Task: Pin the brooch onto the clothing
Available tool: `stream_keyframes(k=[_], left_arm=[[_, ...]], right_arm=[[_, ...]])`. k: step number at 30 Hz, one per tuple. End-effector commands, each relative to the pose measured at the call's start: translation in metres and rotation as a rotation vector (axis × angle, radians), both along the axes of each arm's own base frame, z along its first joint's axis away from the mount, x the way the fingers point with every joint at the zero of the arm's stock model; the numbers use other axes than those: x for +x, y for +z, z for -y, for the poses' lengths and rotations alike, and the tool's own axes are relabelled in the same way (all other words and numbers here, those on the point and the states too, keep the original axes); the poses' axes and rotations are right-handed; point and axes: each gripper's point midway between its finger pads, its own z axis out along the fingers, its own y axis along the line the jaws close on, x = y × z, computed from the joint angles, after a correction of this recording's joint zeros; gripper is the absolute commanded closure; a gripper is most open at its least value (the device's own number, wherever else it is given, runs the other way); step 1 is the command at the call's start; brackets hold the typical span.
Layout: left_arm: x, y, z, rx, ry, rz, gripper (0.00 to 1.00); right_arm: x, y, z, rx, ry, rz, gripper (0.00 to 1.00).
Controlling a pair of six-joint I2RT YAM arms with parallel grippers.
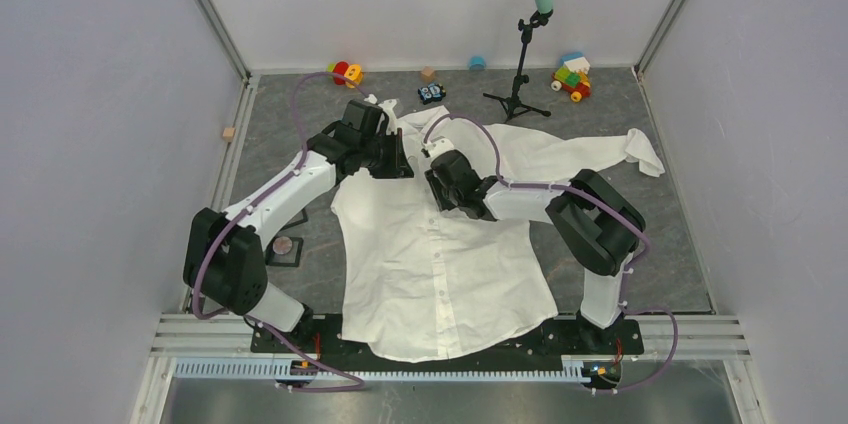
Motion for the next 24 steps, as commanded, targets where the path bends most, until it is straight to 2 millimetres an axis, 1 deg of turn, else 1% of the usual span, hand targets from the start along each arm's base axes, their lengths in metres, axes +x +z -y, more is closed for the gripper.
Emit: stream_keyframes(k=[1, 3, 6, 10, 13, 17, 21, 24], left_arm=[[0.007, 0.031, 0.006, -0.040, -0.038, 0.094, 0.98], [0.007, 0.030, 0.006, -0.039, -0.037, 0.093, 0.98], [0.006, 0.028, 0.006, -0.040, -0.036, 0.086, 0.98], [0.006, 0.027, 0.007, -0.043, -0.034, 0.079, 0.98], [0.006, 0.023, 0.006, -0.037, -0.030, 0.073, 0.98], [0.008, 0.012, 0.003, -0.004, -0.021, 0.055, 0.98], [0.007, -0.009, 0.003, 0.081, -0.035, 0.034, 0.98], [0.002, -0.031, 0.007, 0.177, -0.077, 0.006, 0.98]], right_arm=[[-0.003, -0.013, 0.007, -0.028, -0.033, -0.031, 0.64], [-0.008, -0.020, 0.008, -0.030, -0.032, -0.051, 0.66], [-0.013, -0.028, 0.014, -0.038, -0.042, -0.065, 0.72], [-0.016, -0.034, 0.021, -0.055, -0.055, -0.069, 0.82], [-0.017, -0.033, 0.022, -0.039, -0.062, -0.064, 0.92], [-0.016, -0.017, 0.014, 0.037, -0.047, -0.026, 1.00], [-0.016, 0.005, 0.003, 0.147, -0.021, 0.026, 1.00], [-0.017, 0.018, -0.003, 0.234, -0.006, 0.061, 1.00]])
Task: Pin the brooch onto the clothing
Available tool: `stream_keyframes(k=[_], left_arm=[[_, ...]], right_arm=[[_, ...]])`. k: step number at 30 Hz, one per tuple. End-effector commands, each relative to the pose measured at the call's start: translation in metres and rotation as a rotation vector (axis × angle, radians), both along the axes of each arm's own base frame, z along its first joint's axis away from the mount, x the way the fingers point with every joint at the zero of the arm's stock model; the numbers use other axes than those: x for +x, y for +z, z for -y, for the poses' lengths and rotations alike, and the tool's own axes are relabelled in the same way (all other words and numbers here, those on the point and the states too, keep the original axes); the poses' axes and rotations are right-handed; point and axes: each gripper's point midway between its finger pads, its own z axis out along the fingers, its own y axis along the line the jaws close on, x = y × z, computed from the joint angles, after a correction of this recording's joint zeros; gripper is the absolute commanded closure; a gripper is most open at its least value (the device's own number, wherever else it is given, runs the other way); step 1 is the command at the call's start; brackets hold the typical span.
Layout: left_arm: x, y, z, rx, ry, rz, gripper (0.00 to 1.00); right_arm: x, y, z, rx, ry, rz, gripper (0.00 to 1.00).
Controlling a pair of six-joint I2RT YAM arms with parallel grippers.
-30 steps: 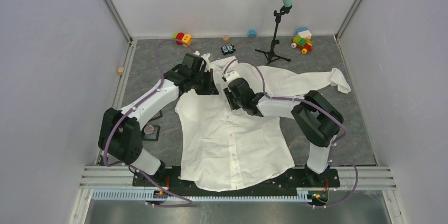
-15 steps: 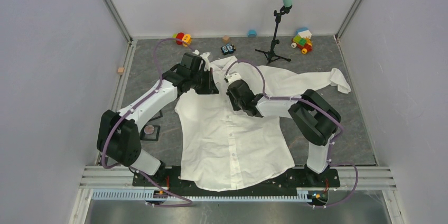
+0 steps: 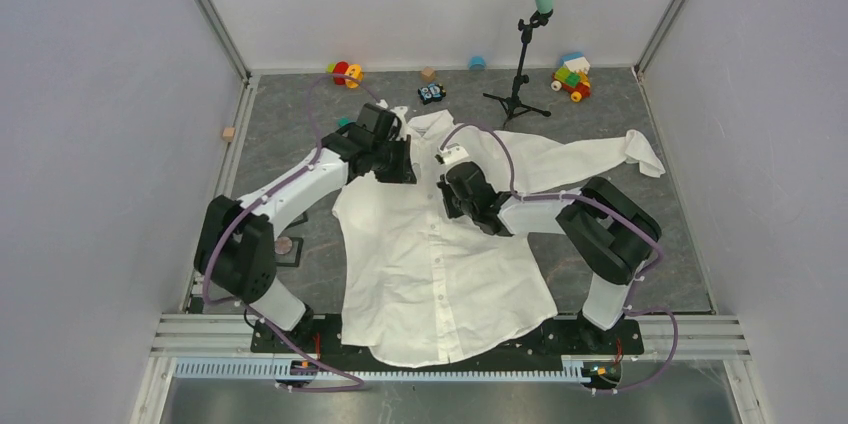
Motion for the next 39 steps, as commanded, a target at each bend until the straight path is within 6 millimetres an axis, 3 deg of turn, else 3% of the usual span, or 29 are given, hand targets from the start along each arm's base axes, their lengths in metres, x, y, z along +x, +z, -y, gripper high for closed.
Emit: stream_keyframes(k=[1, 8, 13, 18, 28, 39], left_arm=[[-0.002, -0.021, 0.009, 0.128, -0.087, 0.005, 0.98], [-0.017, -0.051, 0.029, 0.147, -0.151, -0.076, 0.98], [-0.021, -0.060, 0.033, 0.155, -0.162, -0.100, 0.98], [-0.028, -0.067, 0.037, 0.163, -0.174, -0.117, 0.98], [-0.030, -0.075, 0.041, 0.178, -0.184, -0.136, 0.98], [-0.030, -0.078, 0.042, 0.182, -0.189, -0.151, 0.98]], right_arm=[[-0.006, 0.022, -0.011, 0.149, 0.031, 0.035, 1.00], [-0.009, 0.044, -0.012, 0.292, 0.034, 0.102, 1.00], [-0.014, 0.060, -0.008, 0.366, 0.033, 0.150, 1.00], [-0.021, 0.072, -0.017, 0.434, 0.095, 0.163, 1.00], [-0.035, 0.076, -0.037, 0.519, 0.208, 0.133, 1.00], [-0.041, 0.073, -0.039, 0.519, 0.245, 0.119, 1.00]])
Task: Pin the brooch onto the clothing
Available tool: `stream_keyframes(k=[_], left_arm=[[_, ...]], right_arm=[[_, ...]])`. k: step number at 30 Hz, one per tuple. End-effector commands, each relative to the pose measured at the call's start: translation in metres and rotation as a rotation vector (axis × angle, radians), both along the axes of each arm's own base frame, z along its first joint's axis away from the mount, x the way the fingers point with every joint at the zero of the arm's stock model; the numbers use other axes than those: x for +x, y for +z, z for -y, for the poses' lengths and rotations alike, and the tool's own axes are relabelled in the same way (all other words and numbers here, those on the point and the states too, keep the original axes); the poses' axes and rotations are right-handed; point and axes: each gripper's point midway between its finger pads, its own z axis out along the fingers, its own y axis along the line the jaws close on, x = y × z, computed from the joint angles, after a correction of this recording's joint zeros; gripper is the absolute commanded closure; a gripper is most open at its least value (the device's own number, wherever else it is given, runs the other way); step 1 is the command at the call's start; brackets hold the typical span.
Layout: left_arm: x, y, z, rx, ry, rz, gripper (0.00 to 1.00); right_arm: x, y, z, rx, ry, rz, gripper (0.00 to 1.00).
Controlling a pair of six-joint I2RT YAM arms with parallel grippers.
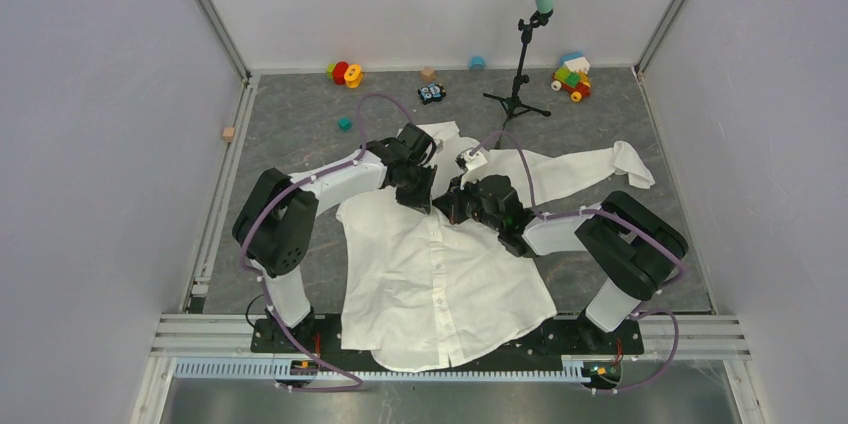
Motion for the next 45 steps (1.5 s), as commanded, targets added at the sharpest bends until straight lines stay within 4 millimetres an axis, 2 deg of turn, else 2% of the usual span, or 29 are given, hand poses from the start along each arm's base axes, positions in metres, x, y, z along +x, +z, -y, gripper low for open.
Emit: stream_keyframes(k=[1, 10, 16, 27, 32, 36, 41, 45], left_arm=[[0.009, 0.007, 0.009, -0.016, -0.034, 0.030, 0.98], [0.008, 0.015, 0.016, -0.066, -0.040, 0.024, 0.98], [0.012, 0.020, 0.014, -0.110, -0.022, 0.009, 0.98], [0.009, 0.017, 0.015, -0.110, -0.033, -0.013, 0.98], [0.009, 0.017, 0.015, -0.111, -0.034, -0.014, 0.98], [0.009, 0.017, 0.016, -0.113, -0.035, -0.017, 0.98], [0.009, 0.017, 0.016, -0.115, -0.035, -0.019, 0.98], [0.008, 0.017, 0.016, -0.116, -0.036, -0.019, 0.98]], right_arm=[[-0.002, 0.018, -0.012, 0.066, 0.051, 0.045, 1.00], [-0.005, -0.002, -0.011, 0.020, 0.064, 0.009, 1.00], [-0.005, 0.002, -0.010, 0.001, 0.075, 0.025, 0.99], [-0.006, 0.041, 0.005, -0.047, 0.076, 0.146, 0.62], [-0.005, 0.036, 0.018, -0.118, 0.052, 0.164, 0.50], [-0.008, 0.025, 0.020, -0.146, 0.065, 0.147, 0.49], [-0.013, 0.014, 0.011, -0.158, 0.098, 0.130, 0.49], [-0.013, 0.008, 0.004, -0.173, 0.110, 0.121, 0.55]])
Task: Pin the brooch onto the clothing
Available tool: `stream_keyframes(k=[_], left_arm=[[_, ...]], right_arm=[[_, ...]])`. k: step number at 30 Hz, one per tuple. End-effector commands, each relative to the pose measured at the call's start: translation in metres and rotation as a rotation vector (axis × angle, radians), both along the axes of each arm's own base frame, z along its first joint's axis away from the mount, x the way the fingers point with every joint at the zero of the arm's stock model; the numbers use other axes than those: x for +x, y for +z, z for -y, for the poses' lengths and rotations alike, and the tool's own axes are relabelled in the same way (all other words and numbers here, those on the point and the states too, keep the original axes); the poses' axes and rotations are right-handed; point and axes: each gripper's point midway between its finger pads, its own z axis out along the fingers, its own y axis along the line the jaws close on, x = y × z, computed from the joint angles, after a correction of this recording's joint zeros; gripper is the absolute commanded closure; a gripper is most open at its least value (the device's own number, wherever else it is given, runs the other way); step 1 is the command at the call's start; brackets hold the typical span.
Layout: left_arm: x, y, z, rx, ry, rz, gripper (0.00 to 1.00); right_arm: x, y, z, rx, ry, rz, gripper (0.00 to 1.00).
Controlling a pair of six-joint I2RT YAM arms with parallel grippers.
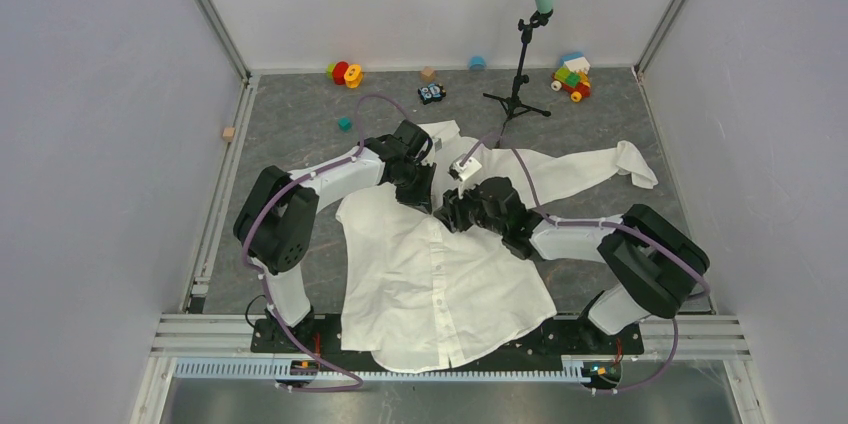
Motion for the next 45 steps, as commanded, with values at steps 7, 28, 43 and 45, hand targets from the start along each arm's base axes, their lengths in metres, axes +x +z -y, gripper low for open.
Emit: stream_keyframes(k=[7, 28, 43, 45], left_arm=[[0.009, 0.016, 0.013, -0.066, -0.027, 0.037, 0.98], [0.006, 0.020, 0.020, -0.105, -0.049, 0.023, 0.98], [-0.001, 0.043, 0.028, -0.194, -0.096, 0.053, 0.98], [-0.003, 0.045, 0.030, -0.208, -0.101, 0.042, 0.98]], right_arm=[[0.008, -0.007, -0.010, -0.062, -0.015, 0.033, 0.72], [0.008, -0.019, -0.023, -0.144, 0.014, 0.063, 1.00], [-0.001, -0.012, -0.025, -0.129, 0.086, 0.105, 0.92], [-0.005, -0.001, -0.022, -0.121, 0.097, 0.124, 0.79]])
